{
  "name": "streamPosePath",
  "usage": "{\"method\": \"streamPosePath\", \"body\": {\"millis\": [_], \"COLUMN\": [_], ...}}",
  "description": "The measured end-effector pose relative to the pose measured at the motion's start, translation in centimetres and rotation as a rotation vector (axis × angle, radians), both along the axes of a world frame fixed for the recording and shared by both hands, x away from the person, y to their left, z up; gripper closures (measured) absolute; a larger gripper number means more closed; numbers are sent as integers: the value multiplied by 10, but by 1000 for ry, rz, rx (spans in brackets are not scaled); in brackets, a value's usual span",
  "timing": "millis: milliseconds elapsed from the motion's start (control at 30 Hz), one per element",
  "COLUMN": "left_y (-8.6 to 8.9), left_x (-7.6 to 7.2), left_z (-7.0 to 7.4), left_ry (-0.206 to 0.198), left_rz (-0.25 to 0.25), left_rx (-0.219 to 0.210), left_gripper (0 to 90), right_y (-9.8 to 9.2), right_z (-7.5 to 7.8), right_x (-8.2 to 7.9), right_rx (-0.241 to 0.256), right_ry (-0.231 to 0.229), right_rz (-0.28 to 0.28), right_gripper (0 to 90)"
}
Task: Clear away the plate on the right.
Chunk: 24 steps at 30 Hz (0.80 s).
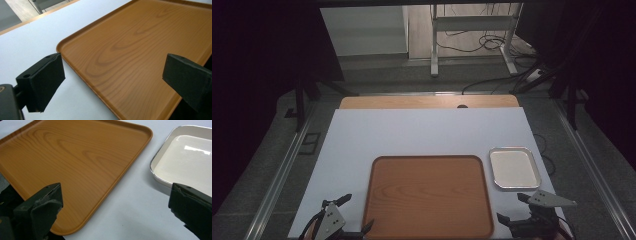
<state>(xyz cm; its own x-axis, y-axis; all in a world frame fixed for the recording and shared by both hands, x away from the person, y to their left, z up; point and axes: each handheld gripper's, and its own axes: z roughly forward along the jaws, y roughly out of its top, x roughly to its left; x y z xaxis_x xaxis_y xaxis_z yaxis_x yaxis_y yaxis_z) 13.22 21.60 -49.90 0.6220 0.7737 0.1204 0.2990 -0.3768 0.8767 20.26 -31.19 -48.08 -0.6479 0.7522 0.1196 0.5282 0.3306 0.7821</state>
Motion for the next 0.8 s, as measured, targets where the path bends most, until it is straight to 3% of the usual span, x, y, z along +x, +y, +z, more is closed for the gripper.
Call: {"method": "streamPosePath", "body": {"millis": [800], "left_y": [2], "left_x": [0], "left_z": [0], "left_ry": [-1], "left_rz": [3], "left_rx": [-20], "left_gripper": [37], "right_y": [3], "right_z": [3], "right_x": [9], "right_rx": [-2], "right_ry": [-29], "right_rz": [-15], "right_gripper": [0]}}
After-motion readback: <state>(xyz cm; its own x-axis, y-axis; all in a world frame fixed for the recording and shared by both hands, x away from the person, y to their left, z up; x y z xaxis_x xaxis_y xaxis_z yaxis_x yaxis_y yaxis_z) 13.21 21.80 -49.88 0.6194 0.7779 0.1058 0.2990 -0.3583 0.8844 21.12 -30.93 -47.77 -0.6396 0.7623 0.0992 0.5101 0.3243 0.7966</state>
